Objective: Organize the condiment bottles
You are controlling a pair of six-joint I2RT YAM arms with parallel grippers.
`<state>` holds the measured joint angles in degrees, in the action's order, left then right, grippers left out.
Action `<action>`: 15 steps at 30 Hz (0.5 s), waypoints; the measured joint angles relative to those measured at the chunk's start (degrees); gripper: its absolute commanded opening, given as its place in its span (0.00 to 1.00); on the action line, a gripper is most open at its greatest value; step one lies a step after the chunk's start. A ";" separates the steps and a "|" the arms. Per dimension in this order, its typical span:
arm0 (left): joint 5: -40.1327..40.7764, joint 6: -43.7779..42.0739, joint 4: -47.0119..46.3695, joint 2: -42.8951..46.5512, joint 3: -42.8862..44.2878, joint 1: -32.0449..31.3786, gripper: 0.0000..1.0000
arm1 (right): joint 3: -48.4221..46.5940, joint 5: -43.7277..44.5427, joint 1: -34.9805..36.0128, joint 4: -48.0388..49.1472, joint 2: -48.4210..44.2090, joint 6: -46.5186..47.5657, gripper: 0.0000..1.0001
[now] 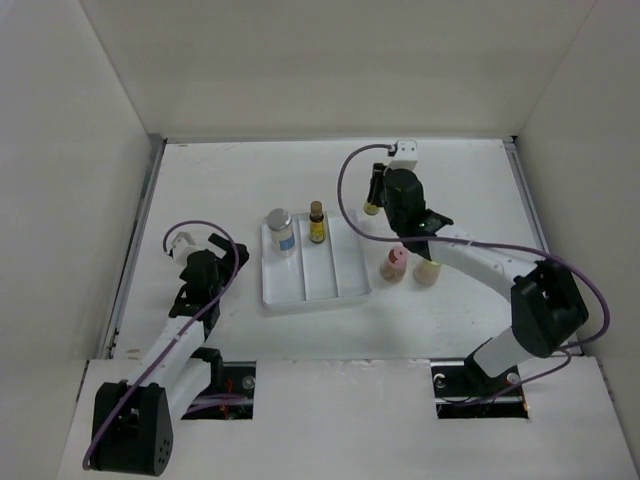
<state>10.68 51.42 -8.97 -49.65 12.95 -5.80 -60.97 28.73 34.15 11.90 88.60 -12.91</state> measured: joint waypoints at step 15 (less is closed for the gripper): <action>0.07 -0.07 -0.11 1.60 0.09 0.07 1.00 | -0.68 -0.35 8.68 2.62 8.55 -0.83 0.42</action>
<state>10.74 51.35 -9.08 -48.05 13.04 -5.74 -61.65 28.38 42.83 14.52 97.14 -13.74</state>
